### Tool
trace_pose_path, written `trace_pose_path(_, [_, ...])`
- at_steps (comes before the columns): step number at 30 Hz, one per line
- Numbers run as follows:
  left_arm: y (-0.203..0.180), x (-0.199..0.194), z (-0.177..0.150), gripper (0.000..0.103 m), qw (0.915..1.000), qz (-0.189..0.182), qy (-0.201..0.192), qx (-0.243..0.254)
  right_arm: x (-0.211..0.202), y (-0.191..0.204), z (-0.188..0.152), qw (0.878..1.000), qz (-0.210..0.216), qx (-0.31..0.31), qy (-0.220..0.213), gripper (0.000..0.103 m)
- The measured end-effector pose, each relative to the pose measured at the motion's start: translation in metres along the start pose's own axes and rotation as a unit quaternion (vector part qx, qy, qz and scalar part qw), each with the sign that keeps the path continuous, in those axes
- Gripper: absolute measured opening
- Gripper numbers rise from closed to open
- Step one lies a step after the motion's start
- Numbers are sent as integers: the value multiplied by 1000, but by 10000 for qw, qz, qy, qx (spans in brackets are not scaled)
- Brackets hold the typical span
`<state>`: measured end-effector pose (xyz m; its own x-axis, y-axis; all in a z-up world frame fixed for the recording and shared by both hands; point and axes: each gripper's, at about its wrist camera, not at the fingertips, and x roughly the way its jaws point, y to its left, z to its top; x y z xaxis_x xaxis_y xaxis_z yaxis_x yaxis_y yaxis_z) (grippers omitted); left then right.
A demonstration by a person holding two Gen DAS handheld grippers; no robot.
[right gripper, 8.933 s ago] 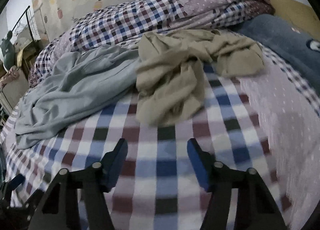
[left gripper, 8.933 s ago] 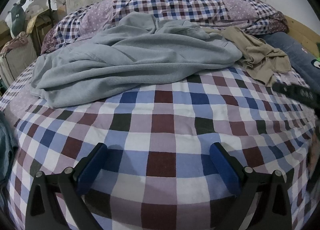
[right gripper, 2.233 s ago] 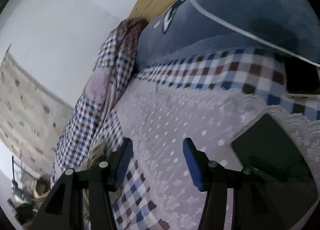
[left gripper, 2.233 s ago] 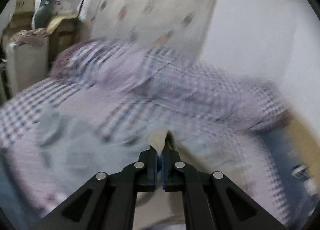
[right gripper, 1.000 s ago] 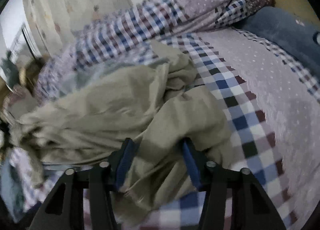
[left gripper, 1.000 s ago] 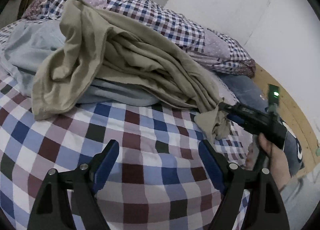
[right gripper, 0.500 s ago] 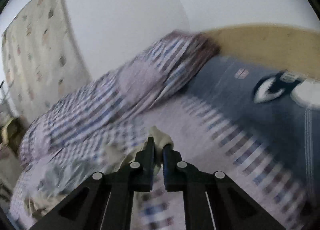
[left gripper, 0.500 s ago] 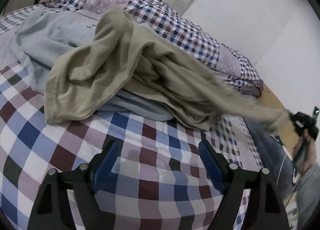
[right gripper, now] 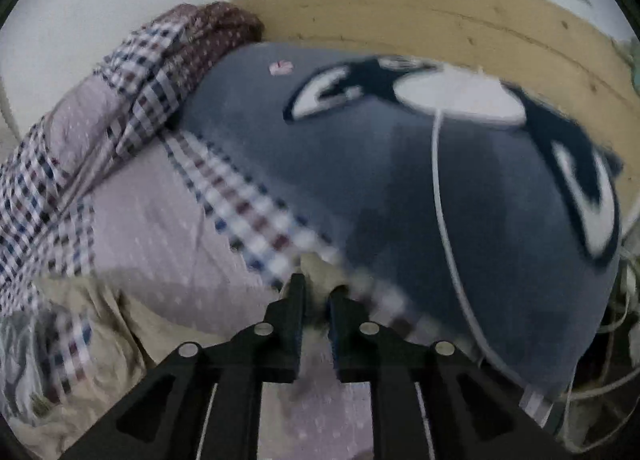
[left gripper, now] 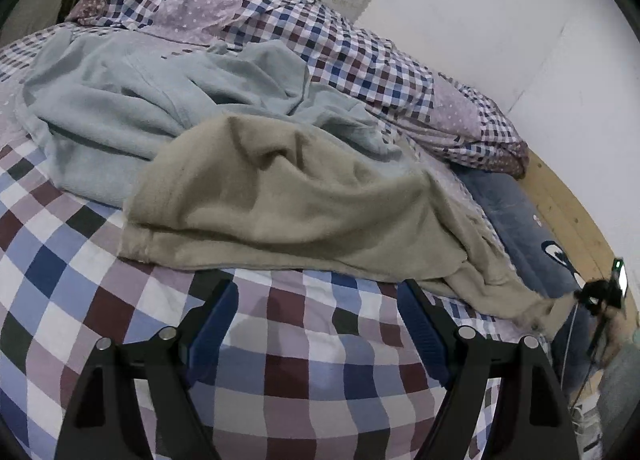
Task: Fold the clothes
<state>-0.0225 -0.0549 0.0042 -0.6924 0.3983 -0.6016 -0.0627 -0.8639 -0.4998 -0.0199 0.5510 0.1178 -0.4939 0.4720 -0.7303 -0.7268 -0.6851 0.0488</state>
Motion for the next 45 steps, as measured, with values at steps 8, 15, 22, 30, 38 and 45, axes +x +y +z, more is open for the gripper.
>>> trace_pose_path(8, [-2,1,-4,85,10000,-19,12,72,-9,44,-84,9932,1116,-317,103,60])
trace_pose_path(15, [-4,0,-7,85,9999,-131,81,21,13,112,-96,9609,2625,-596,649,58])
trace_pose_path(22, [-2,-2,-1,85,9997,-236,86,-33,73,163,-86,9601,2353,-575,1399,52])
trace_pose_path(30, [14,0,7,85,9991,-263,82,-318,23,265,-6,9476,2695,-1542,750,4])
trace_pose_path(38, [20,2,11,85,9990,-209,41,-399,-70,345,53,9333,3031,-1926,-31,75])
trace_pose_path(45, [21,-1,13,85,9987,-270,9,-438,-57,312,-3,9306,3165,-1780,460,77])
